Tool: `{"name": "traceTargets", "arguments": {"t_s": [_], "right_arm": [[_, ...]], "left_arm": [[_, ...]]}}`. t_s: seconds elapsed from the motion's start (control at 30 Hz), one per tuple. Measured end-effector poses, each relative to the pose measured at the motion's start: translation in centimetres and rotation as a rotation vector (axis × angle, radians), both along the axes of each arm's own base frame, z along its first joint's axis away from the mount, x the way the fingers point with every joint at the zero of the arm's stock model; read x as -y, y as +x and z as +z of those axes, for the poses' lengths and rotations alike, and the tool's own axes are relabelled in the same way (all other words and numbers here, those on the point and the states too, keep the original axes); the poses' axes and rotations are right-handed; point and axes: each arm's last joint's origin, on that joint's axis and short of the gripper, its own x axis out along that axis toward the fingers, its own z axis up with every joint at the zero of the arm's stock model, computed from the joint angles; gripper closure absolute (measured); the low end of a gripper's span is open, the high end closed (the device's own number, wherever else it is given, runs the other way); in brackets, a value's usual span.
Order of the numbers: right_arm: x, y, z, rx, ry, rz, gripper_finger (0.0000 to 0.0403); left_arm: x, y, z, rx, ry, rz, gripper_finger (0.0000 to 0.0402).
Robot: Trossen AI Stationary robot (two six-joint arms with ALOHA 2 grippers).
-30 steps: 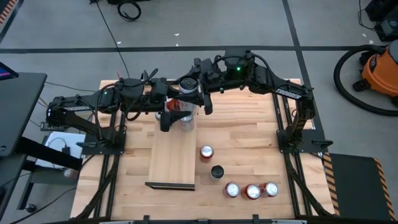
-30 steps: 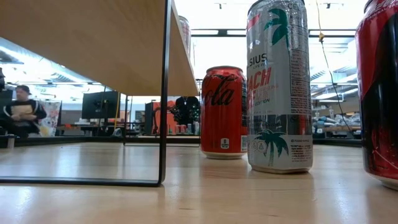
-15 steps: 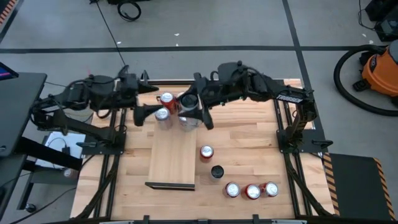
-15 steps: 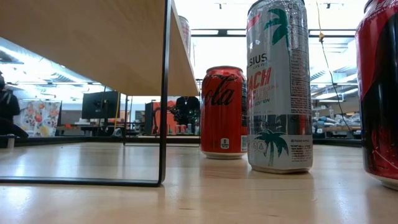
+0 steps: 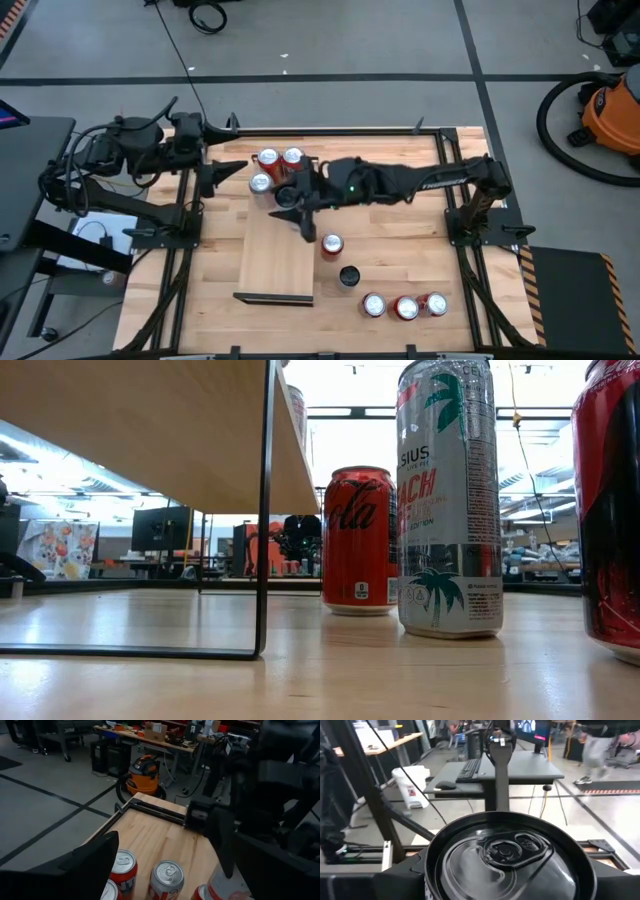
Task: Pick and place cans onto a shelf
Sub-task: Put the top white-pink soda can on the shelf
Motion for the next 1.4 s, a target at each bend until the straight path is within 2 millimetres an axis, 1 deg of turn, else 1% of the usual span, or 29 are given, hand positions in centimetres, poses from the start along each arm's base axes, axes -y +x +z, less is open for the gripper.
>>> {"name": "traceTargets", "arguments": {"t_s": [0.2, 0.33, 0.53, 0.7, 0.9, 1.17, 1.4], "right_arm": [[-0.4, 0.5, -3.4, 0.035, 0.007, -0.07, 0.0141], [-0.4, 0.6, -5.1, 0.007, -0.009, -0.094, 0.0141], [-0.4, 0.5, -7.1, 0.018, -0.004, -0.091, 0.014], [-0.4, 0.4, -8.2, -0.004, -0.025, -0.088, 0.014], [-0.5, 0.3, -9.1, -0.017, -0.058, -0.037, 0.0139], [0.2, 0.3, -10.0, -0.043, -0.051, 0.002, 0.0138], [0.7, 0.3, -10.1, -0.039, -0.099, 0.002, 0.0138]], "left_arm": [[0.0, 0.0, 0.0, -0.005, 0.015, -0.006, 0.001], [0.0, 0.0, 0.0, -0.015, 0.047, -0.014, 0.001], [0.0, 0.0, 0.0, -0.017, 0.051, -0.015, 0.001], [0.0, 0.0, 0.0, -0.017, 0.051, -0.016, 0.001], [0.0, 0.0, 0.0, -0.016, 0.046, -0.015, 0.001], [0.0, 0.1, -0.1, -0.017, 0.042, -0.015, 0.001], [0.0, 0.2, -0.1, -0.018, 0.041, -0.015, 0.001]]}}
